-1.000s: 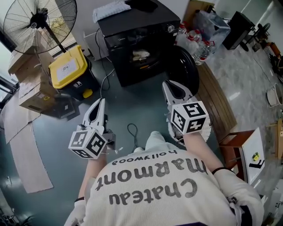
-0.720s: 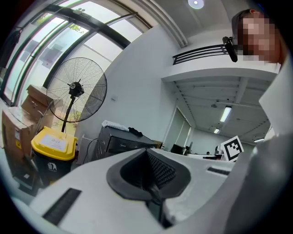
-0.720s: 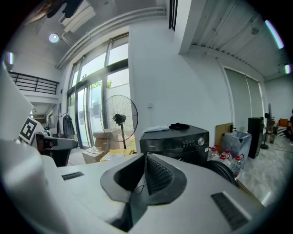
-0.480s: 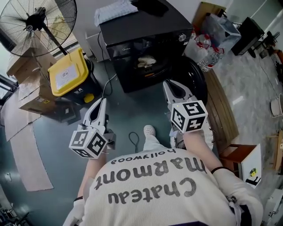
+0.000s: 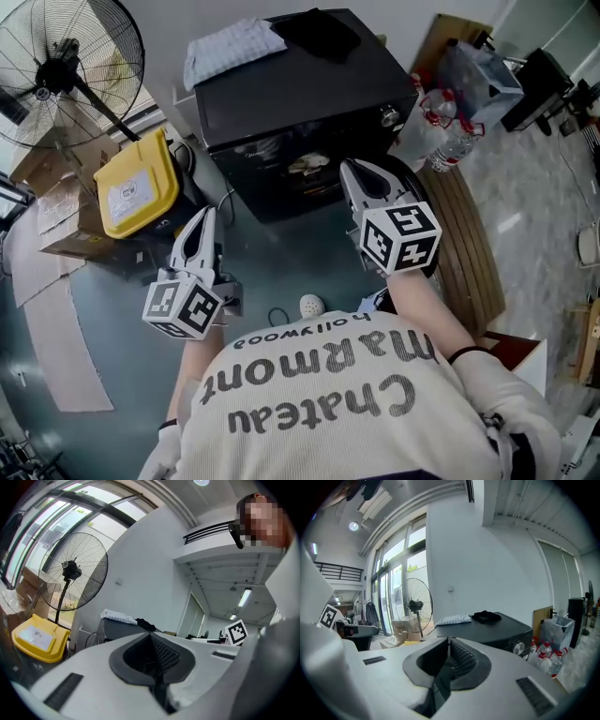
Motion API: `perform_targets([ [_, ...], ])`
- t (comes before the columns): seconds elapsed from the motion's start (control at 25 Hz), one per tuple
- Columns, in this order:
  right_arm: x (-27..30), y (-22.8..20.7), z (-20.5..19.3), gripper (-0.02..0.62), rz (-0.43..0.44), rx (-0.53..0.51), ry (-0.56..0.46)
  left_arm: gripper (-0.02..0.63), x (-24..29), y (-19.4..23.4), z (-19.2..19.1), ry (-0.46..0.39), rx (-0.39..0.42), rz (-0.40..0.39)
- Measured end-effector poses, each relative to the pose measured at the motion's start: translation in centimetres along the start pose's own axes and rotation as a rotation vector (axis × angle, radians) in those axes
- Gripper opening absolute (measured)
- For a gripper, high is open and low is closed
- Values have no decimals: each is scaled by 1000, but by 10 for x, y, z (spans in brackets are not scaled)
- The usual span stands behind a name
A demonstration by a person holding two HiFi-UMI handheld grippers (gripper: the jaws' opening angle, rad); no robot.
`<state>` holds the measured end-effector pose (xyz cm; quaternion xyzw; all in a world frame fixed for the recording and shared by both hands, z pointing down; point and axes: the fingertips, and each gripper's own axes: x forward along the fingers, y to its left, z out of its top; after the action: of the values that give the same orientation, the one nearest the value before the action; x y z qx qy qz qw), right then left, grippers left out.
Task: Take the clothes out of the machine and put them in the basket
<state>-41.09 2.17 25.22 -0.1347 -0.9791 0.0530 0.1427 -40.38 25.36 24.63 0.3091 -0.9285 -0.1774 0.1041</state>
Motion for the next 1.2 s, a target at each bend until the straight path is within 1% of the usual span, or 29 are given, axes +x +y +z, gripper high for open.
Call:
perform_targets([
  [0.16,17,-19,0,40,19,2,5,8,21,6,-7,10,-7,23],
  [0.32,34,-39,-20,40,14,41,43,8,36,11,-23,42,-38,39],
  [0.56,41,-58,-57,40,-3,75,118,8,47,8,-41,89,-30,42],
  [1.0,57,-53,-117,40,8,123,221,8,53,22,-81,187,-47,46],
  [1.2,70,-54,-144,40,6,153,257,8,66,32,-105,240,-52,23],
])
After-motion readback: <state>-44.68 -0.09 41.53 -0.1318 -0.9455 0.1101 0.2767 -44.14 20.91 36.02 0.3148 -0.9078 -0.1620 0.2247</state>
